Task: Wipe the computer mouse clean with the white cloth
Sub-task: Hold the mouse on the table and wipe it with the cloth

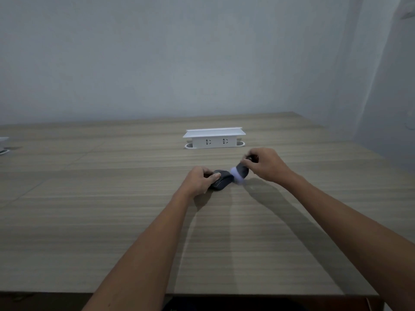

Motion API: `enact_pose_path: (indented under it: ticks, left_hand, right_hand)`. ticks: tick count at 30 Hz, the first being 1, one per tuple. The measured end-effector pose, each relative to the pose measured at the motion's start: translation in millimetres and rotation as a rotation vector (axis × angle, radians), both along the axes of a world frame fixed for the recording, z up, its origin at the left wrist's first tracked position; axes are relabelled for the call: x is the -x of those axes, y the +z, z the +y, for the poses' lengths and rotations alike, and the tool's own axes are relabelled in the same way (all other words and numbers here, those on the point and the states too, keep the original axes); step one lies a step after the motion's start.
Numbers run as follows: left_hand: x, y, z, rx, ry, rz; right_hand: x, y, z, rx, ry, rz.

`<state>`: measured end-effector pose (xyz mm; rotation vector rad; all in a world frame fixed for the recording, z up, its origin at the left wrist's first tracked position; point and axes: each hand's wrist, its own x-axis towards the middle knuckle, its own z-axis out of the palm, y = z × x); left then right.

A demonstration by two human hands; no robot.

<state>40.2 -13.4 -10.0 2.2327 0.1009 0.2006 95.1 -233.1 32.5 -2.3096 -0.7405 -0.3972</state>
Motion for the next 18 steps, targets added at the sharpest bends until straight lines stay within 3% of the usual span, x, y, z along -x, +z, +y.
enact_pose_path:
  ticks: [3, 6, 10, 15, 18]
  left_hand:
    - [-1, -1, 4, 0.016, -0.033, -0.003]
    - [0, 1, 5, 0.010, -0.063, -0.004]
    - [-4, -1, 11, 0.009, -0.097, 0.002]
    - [-4, 2, 14, 0.008, -0.142, 0.007]
    - [-5, 2, 17, 0.002, -0.164, 0.032]
  right_hand:
    - [1, 2, 1, 0.003, 0.063, 0.089]
    - [-7, 1, 0, 0.098, -0.020, 0.003]
    - [-4, 9, 10, 0.018, 0.057, 0.035]
    - [-16, 7, 12, 0.246, -0.004, -0.041]
    - [-12, 16, 18, 0.147, 0.061, -0.045]
